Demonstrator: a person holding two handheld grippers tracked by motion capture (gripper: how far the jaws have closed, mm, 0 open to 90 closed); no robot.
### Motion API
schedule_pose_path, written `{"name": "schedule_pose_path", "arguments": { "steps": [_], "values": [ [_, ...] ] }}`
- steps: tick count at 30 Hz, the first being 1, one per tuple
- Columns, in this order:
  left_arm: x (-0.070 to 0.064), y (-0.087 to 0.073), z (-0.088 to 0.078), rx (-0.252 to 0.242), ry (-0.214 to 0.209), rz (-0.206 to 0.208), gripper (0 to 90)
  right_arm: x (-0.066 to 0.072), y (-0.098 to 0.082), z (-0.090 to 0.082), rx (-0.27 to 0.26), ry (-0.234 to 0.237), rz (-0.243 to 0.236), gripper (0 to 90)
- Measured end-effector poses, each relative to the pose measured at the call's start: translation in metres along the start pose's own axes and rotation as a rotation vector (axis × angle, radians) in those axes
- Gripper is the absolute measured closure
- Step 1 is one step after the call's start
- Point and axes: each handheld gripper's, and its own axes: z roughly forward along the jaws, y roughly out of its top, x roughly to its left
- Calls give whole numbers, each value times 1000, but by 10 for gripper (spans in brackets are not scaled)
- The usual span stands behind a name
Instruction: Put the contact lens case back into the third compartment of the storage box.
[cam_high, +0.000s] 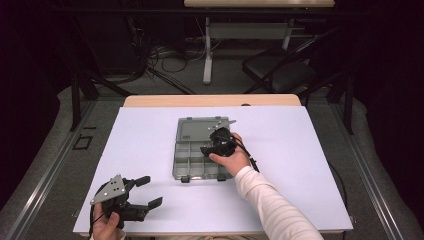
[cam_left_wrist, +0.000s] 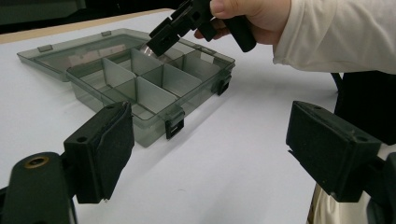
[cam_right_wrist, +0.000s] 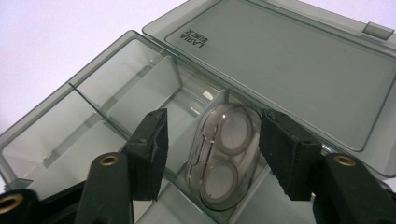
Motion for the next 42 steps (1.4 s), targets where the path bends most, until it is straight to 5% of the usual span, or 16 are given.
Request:
{"name": "schedule_pose_path", "arguments": {
  "steps": [42],
  "values": [
    [3, 0, 2, 2, 2, -8, 158, 4, 5, -32, -25, 9, -5, 370]
  ]
}}
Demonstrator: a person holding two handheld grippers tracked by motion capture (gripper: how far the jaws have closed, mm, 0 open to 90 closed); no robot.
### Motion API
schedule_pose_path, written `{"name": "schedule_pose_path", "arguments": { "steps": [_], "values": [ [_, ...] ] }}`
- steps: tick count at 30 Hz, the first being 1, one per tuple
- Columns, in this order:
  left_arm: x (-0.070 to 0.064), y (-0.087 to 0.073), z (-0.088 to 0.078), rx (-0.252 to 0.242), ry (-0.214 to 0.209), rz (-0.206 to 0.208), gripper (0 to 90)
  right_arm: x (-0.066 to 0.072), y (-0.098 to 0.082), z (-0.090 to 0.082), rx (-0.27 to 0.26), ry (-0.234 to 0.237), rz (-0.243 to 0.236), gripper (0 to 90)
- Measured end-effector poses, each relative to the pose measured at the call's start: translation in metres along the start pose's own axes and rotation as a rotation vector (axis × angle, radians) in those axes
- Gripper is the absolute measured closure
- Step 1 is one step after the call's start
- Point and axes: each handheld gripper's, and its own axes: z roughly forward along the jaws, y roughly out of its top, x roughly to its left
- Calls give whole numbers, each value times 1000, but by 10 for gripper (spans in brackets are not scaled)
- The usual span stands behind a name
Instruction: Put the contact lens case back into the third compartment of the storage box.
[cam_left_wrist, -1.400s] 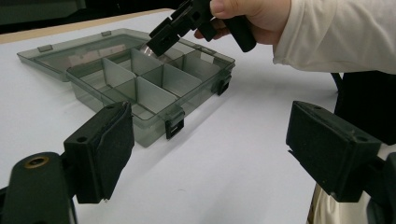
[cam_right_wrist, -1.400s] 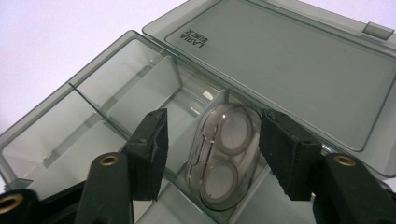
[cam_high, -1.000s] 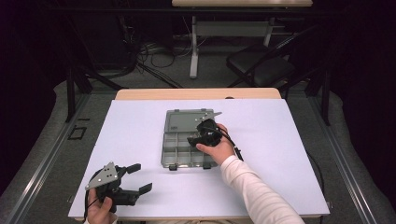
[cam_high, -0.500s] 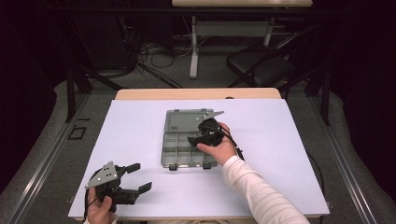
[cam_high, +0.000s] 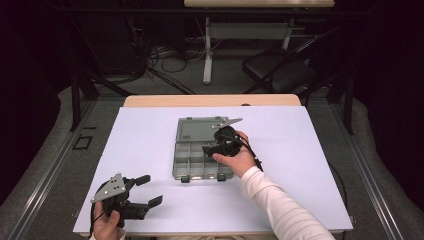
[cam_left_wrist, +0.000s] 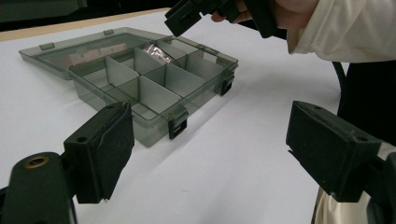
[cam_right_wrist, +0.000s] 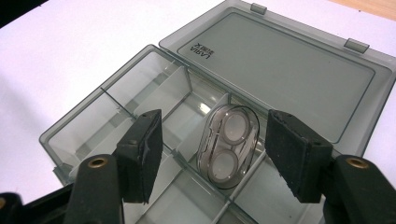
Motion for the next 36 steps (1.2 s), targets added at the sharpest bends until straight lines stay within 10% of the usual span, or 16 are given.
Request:
{"name": "schedule_pose_path", "arguments": {
  "steps": [36],
  "values": [
    [-2, 0, 1, 1, -1, 10, 158, 22, -21, -56, -39, 48, -52, 305]
  ]
}}
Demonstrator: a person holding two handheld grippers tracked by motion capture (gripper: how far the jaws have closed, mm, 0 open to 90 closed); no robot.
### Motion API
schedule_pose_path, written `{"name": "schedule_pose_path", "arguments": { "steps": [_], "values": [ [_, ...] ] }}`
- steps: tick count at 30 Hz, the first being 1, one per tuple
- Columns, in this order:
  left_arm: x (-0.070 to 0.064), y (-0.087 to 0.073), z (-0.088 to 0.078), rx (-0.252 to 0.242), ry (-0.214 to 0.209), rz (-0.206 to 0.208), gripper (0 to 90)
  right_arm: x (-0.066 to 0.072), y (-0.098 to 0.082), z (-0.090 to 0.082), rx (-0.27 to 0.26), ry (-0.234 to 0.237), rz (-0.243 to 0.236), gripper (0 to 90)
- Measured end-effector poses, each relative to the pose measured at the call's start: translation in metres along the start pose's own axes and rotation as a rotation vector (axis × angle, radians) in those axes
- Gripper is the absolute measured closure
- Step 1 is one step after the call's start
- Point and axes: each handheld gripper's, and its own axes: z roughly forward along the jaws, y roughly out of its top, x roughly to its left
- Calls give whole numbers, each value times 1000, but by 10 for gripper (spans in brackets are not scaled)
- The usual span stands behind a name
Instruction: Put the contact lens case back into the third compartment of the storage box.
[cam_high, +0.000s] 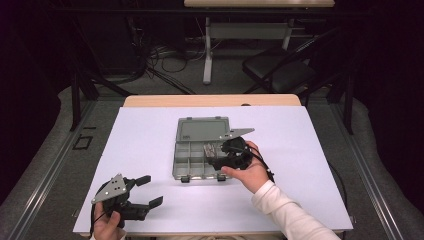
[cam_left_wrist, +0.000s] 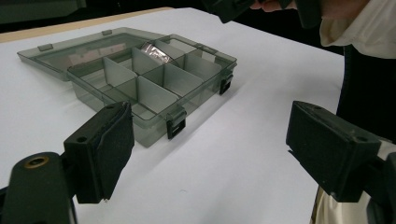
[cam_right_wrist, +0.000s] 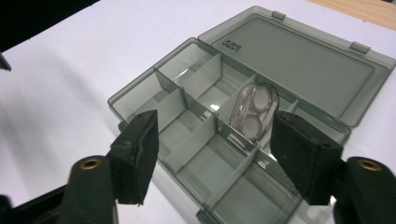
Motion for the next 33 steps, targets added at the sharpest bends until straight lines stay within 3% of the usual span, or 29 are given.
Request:
{"name": "schedule_pose_path", "arguments": {
  "steps": [8, 14, 18, 23, 29, 33],
  "values": [
    [0, 0, 0, 2, -3, -1, 158, 1, -16, -25, -69, -1, -14, 278],
    [-1, 0, 0, 2, -4, 1, 158, 1, -32, -40, -71, 17, -14, 255],
    [0, 0, 0, 4, -8, 2, 158, 0, -42, -47, -69, 3, -17, 234],
    [0, 0, 0, 3, -11, 2, 158, -5, -63, -58, -106, 7, 32, 160],
    [-1, 0, 0, 2, -1, 2, 157, -10, -83, -70, -140, -2, 72, 145],
    [-1, 0, 1, 0, -7, 2, 158, -10, -91, -76, -151, -15, 65, 143]
  ]
}}
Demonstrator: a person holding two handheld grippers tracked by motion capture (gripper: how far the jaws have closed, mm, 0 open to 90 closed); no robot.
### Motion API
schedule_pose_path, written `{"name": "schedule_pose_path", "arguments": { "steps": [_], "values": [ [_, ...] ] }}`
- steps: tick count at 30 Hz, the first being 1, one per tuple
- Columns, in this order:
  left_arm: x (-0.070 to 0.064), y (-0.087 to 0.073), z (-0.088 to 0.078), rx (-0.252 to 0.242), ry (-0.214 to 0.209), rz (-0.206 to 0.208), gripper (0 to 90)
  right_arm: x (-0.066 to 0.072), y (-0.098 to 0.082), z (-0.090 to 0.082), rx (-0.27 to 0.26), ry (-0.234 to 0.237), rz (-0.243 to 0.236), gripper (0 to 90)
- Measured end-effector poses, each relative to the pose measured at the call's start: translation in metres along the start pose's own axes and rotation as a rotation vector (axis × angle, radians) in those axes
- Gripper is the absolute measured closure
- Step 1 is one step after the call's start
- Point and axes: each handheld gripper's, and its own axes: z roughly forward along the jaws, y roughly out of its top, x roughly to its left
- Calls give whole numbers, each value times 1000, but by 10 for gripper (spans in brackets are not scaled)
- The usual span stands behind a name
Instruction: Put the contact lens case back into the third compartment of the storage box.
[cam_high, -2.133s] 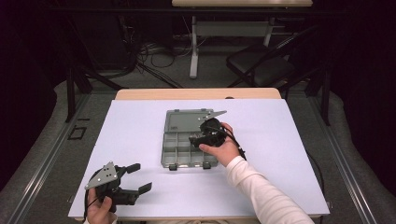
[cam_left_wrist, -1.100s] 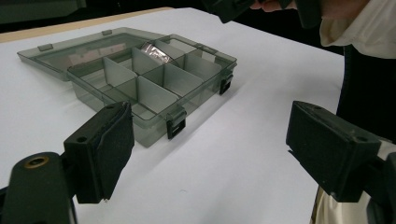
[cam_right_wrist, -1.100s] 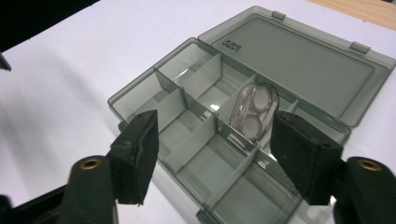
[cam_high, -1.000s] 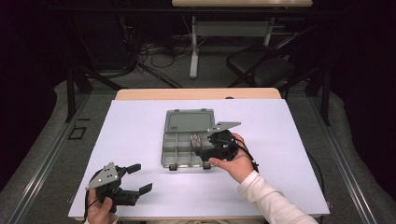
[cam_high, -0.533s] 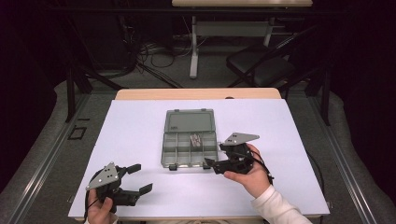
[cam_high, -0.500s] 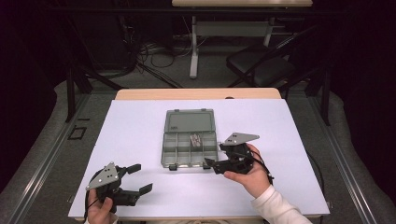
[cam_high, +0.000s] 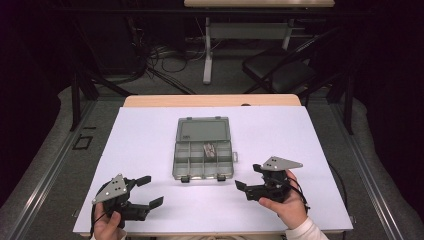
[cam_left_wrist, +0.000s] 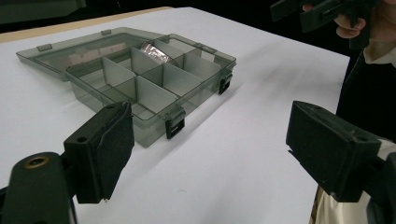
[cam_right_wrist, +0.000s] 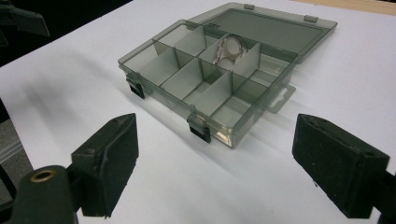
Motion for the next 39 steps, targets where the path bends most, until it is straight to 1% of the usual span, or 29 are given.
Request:
{"name": "schedule_pose_path", "arguments": {
  "steps": [1, 2, 4, 8, 10, 11, 12, 13, 17, 21, 24, 25, 26, 27, 29, 30, 35, 37, 38, 39],
  "values": [
    [0, 0, 0, 0, 1, 1, 158, -1, -5, -3, -4, -5, -6, 143],
    [0, 0, 0, 0, 6, 1, 158, -1, -5, -3, -4, -5, -6, 143],
    [0, 0, 0, 0, 6, 2, 158, -1, -11, -6, -9, -9, -7, 139],
    [0, 0, 0, 0, 7, 2, 158, -4, -22, -11, -1, -23, -24, 113],
    [0, 0, 0, 0, 6, 2, 158, -6, -28, -12, 7, -27, -27, 110],
    [0, 0, 0, 0, 6, 2, 158, -7, -32, -13, 9, -41, -27, 108],
    [0, 0, 0, 0, 6, 2, 158, -7, -32, -13, 9, -41, -27, 108],
    [0, 0, 0, 0, 5, 2, 158, -9, -36, -13, 3, -40, -20, 108],
    [0, 0, 0, 0, 4, 3, 158, -12, -41, -13, -8, -44, -23, 106],
    [0, 0, -1, -1, 4, 2, 158, -19, -46, -11, -18, -43, -27, 98],
    [0, 0, -1, 1, 9, 1, 158, -27, -50, -10, -29, -61, -20, 94],
    [0, 0, -1, 1, 9, 1, 158, -27, -50, -10, -29, -61, -20, 94],
    [0, 0, -1, 1, 9, 1, 158, -30, -52, -9, -33, -76, -20, 85],
    [1, 0, -1, -2, -7, 1, 158, -30, -52, -9, -33, -76, -20, 85],
    [1, 0, -1, -2, -3, 3, 158, -33, -53, -9, -27, -87, -22, 84],
    [1, 0, -1, -2, -3, 3, 158, -35, -55, -9, -23, -100, -20, 84],
    [1, 0, -1, -1, -5, 5, 158, -37, -57, -8, -8, -111, -17, 82],
    [1, 0, -1, -1, -9, 4, 158, -38, -57, -7, -1, -107, -16, 81],
    [1, 0, -1, 1, 1, 4, 158, -38, -58, -6, -1, -105, -11, 81],
    [1, 0, -1, 1, 2, 4, 158, -38, -58, -6, -1, -105, -11, 81]
  ]
}}
